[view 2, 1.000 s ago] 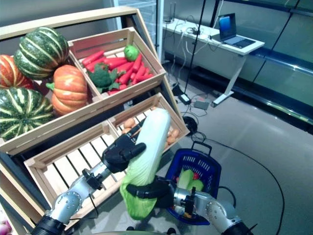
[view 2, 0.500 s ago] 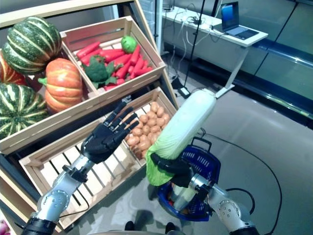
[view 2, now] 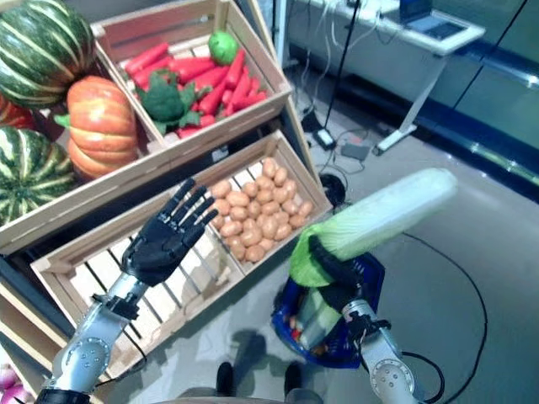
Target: Put vegetables into the basket
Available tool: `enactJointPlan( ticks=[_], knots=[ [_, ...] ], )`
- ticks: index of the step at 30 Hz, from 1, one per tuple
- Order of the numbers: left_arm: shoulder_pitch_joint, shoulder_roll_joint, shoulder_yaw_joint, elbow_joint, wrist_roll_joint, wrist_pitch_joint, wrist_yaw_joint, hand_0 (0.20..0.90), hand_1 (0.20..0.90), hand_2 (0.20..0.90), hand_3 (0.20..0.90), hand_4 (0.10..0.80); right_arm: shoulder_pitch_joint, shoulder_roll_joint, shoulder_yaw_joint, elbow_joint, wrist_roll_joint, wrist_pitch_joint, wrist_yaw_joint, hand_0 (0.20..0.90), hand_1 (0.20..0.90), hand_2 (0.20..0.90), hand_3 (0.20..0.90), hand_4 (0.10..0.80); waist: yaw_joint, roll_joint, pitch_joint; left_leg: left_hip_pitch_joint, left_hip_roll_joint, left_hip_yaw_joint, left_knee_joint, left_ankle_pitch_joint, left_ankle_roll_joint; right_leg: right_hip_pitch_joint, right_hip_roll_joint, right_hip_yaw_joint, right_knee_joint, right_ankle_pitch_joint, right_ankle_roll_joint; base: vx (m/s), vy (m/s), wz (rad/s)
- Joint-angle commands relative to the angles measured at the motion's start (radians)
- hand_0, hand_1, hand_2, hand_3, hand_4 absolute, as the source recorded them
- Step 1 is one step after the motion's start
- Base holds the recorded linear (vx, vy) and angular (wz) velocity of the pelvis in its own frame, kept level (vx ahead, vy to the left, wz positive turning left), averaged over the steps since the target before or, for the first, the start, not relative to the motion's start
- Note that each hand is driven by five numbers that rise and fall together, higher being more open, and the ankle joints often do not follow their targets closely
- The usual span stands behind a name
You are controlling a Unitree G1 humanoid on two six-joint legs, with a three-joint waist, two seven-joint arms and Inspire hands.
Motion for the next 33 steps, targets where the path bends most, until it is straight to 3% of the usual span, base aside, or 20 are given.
enactJointPlan(
  ticks=[1, 4, 9, 17, 22, 28, 33],
  knots=[
    [-0.159, 0.019, 0.055, -0.065, -0.011, -0.153, -0.030, 0.900, 0.900, 0.900, 0.900, 0.800, -0.173, 0.022, -0.085, -0.062, 0.107, -0.217, -0.079, 0.300, 0.300, 0.300, 0.300, 0.400, -0.006, -0.011, 0.096, -0.027, -0.007, -0.043, 0.056, -0.088, -0.027, -0.031, -0.014, -0.018, 0.120, -0.064, 0.009, -0.209, -0.070, 0.02],
    [-0.239, 0.029, 0.008, -0.064, 0.003, -0.192, -0.014, 0.900, 0.900, 0.900, 0.900, 0.800, -0.260, 0.013, -0.088, -0.011, 0.119, -0.316, -0.149, 0.300, 0.300, 0.300, 0.300, 0.400, -0.003, -0.004, 0.170, -0.093, -0.008, -0.044, 0.074, -0.070, -0.029, -0.085, -0.001, -0.022, 0.141, -0.063, -0.007, -0.269, -0.103, 0.07],
    [-0.305, 0.031, -0.036, -0.044, 0.000, -0.235, 0.004, 0.900, 0.900, 0.900, 0.900, 0.800, -0.335, -0.012, -0.095, 0.050, 0.165, -0.397, -0.207, 0.300, 0.300, 0.300, 0.300, 0.400, 0.005, 0.001, 0.251, -0.229, -0.021, -0.056, 0.225, -0.085, -0.038, -0.190, -0.001, -0.039, 0.253, -0.081, -0.027, -0.186, -0.077, 0.14],
    [-0.384, 0.010, -0.091, -0.038, -0.009, -0.221, 0.023, 0.900, 0.900, 0.900, 0.900, 0.800, -0.468, -0.064, -0.099, 0.136, 0.048, -0.430, -0.377, 0.300, 0.300, 0.300, 0.300, 0.400, 0.026, 0.005, 0.334, -0.508, -0.050, -0.059, 0.562, -0.180, -0.017, -0.463, -0.062, -0.043, 0.599, -0.168, -0.049, -0.124, -0.025, 0.03],
    [-0.445, 0.017, -0.115, -0.013, -0.030, -0.226, 0.017, 0.900, 0.900, 0.900, 0.900, 0.800, -0.564, -0.131, -0.096, 0.286, 0.053, -0.368, -0.378, 0.300, 0.300, 0.300, 0.300, 0.400, 0.036, 0.016, 0.334, -0.630, -0.062, -0.050, 0.695, -0.225, -0.017, -0.588, -0.086, -0.036, 0.745, -0.210, -0.054, -0.024, -0.026, 0.16],
    [-0.482, 0.012, -0.119, 0.007, -0.078, -0.227, 0.051, 0.900, 0.900, 0.900, 0.900, 0.800, -0.665, -0.199, -0.059, 0.446, -0.033, -0.293, -0.432, 0.300, 0.300, 0.300, 0.300, 0.400, 0.050, 0.034, 0.334, -0.728, -0.065, -0.047, 0.797, -0.250, -0.013, -0.695, -0.086, -0.027, 0.864, -0.236, -0.067, 0.001, -0.007, 0.01],
    [-0.481, 0.004, -0.109, 0.018, -0.118, -0.218, 0.058, 0.900, 0.900, 0.900, 0.900, 0.800, -0.757, -0.245, -0.040, 0.571, 0.008, -0.208, -0.379, 0.300, 0.300, 0.300, 0.300, 0.400, 0.073, 0.042, 0.334, -0.818, -0.070, -0.056, 0.871, -0.268, -0.003, -0.794, -0.080, -0.018, 0.959, -0.258, -0.077, 0.012, -0.038, 0.04]
  ],
)
